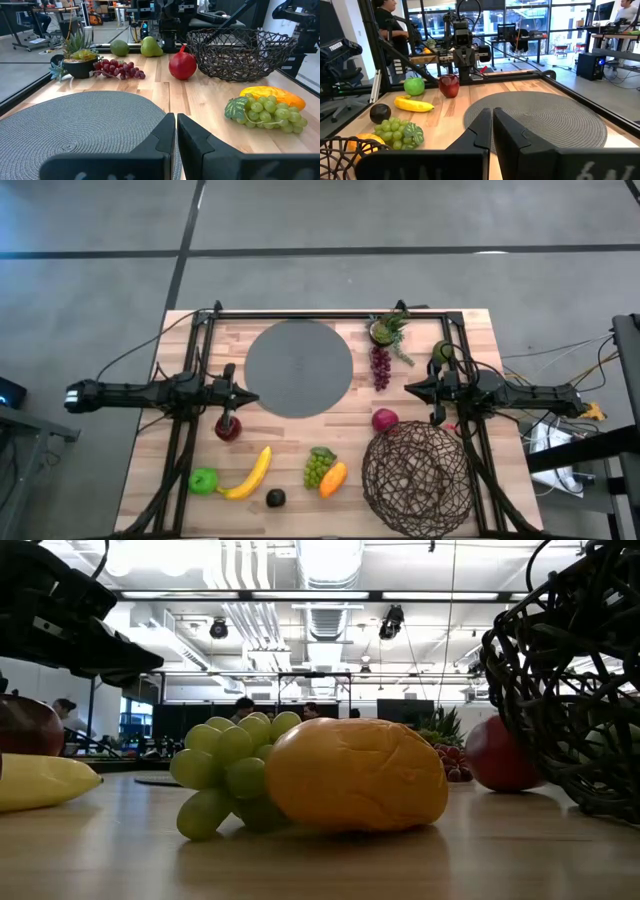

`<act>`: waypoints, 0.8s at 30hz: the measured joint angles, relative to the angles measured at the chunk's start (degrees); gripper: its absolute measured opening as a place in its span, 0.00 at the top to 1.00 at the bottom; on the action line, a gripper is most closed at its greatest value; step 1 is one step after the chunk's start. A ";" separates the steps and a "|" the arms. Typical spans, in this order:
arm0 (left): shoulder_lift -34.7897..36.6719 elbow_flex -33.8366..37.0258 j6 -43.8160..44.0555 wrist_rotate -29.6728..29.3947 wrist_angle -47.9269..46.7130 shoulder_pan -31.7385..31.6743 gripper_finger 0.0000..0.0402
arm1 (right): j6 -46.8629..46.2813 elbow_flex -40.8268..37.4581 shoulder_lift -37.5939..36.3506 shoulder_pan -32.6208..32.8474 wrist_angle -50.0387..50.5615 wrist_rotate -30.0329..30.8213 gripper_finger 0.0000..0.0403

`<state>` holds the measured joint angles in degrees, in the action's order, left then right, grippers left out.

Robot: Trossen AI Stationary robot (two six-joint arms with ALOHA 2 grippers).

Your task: Build produce basket

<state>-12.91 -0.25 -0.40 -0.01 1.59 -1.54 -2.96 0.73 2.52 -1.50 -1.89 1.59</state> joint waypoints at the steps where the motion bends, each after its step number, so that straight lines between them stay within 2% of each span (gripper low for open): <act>1: 0.02 0.00 0.00 -0.01 0.01 0.00 1.00 | 0.00 0.00 -0.02 -0.02 -0.05 0.00 0.98; 6: 0.00 0.00 0.00 0.00 0.01 0.00 1.00 | -2.44 0.00 0.00 -0.02 -4.10 0.04 0.98; 11: 0.00 0.00 0.00 0.00 0.02 0.00 1.00 | -24.06 0.02 0.00 0.00 -19.57 0.25 0.98; 13: 0.01 0.00 0.00 -0.02 0.02 0.00 1.00 | -27.50 0.00 -0.02 0.00 -24.47 3.02 0.98; 15: 0.00 0.00 0.00 0.00 0.01 0.00 1.00 | -29.30 0.00 -0.02 0.00 -26.95 9.08 0.98; 19: 0.00 0.00 0.00 0.00 0.02 0.00 1.00 | -38.50 2.65 0.49 -0.02 -24.32 21.03 0.98; 24: 0.00 0.00 0.00 0.00 0.02 0.00 1.00 | -44.55 10.75 4.37 -0.02 -9.67 26.93 0.98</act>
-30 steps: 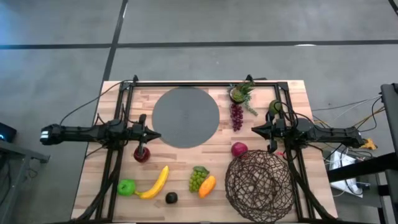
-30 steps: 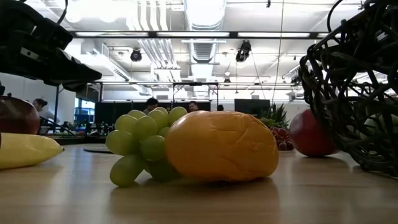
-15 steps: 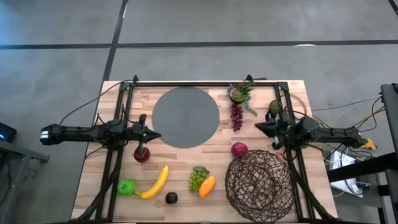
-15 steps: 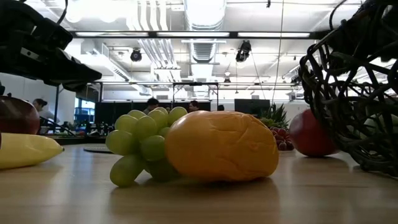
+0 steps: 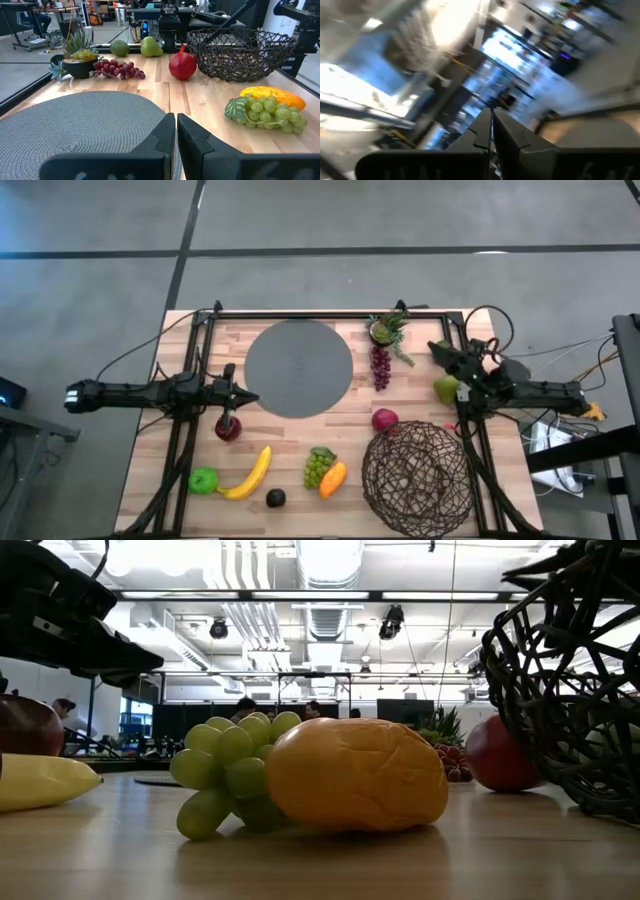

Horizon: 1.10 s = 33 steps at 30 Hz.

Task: Build produce basket
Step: Prepare the black wire basket

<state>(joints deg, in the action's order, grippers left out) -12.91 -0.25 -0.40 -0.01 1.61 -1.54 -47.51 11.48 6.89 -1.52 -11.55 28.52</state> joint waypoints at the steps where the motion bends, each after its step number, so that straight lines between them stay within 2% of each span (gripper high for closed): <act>1: 0.02 0.00 0.00 0.00 0.00 0.00 1.00 | -0.74 2.00 1.44 0.00 3.43 0.02 0.98; 6: 0.01 0.00 0.00 -0.01 0.00 0.00 1.00 | -0.04 12.87 12.28 0.00 20.18 -4.05 0.98; 13: 0.02 0.00 0.00 -0.01 0.00 0.00 1.00 | 5.56 28.33 31.62 0.00 39.98 -16.37 0.98; 17: 0.00 0.00 0.00 -0.01 0.00 0.00 1.00 | 11.67 37.73 42.37 0.00 52.51 -25.84 0.96; 21: 0.00 0.00 0.00 0.00 0.00 0.00 1.00 | 18.89 46.27 52.95 0.01 64.74 -34.83 0.89; 26: 0.02 0.00 0.00 0.00 0.01 0.00 1.00 | 33.73 54.93 63.59 0.09 77.85 -42.04 0.77; 29: 0.00 0.00 0.00 0.00 0.02 0.00 1.00 | 41.98 57.83 69.22 0.13 82.42 -43.34 0.70; 33: -0.03 0.00 0.00 -0.01 0.02 0.00 1.00 | 47.32 59.23 72.85 0.14 84.39 -44.16 0.62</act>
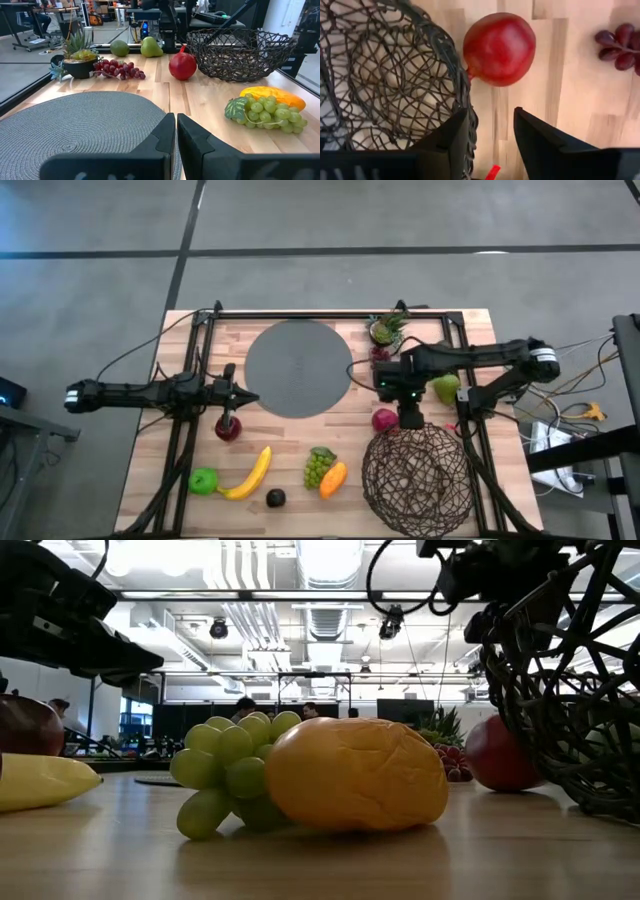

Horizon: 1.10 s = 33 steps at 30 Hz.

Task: Build produce basket
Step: Prepare the black wire basket

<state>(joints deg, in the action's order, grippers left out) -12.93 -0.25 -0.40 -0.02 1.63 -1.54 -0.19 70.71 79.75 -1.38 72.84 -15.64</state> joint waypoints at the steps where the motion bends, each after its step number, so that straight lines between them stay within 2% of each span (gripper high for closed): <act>1: -0.06 0.00 0.00 0.01 0.00 0.00 1.00 | 1.07 0.07 0.94 0.11 -0.26 -1.09 0.61; 6: -0.04 0.00 0.00 0.01 0.00 0.00 1.00 | 3.04 -0.14 3.29 0.71 0.00 -3.51 0.58; 11: -0.06 0.00 0.00 0.01 -0.01 0.00 1.00 | 4.60 -0.62 5.36 1.68 -0.11 -2.55 0.62; 19: -0.06 0.00 0.00 0.01 0.00 0.00 1.00 | 3.03 -2.25 6.79 2.74 -0.07 -2.21 0.75; 26: -0.04 0.00 0.00 0.01 0.00 0.00 1.00 | -0.46 -1.81 5.10 2.77 1.55 -2.95 0.95; 33: -0.17 0.00 0.00 0.01 0.00 0.00 1.00 | -8.08 7.82 3.80 1.99 3.35 -15.90 0.96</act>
<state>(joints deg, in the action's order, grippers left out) -13.10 -0.25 -0.40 -0.01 1.63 -1.54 -8.27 78.53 83.55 0.61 76.19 -31.54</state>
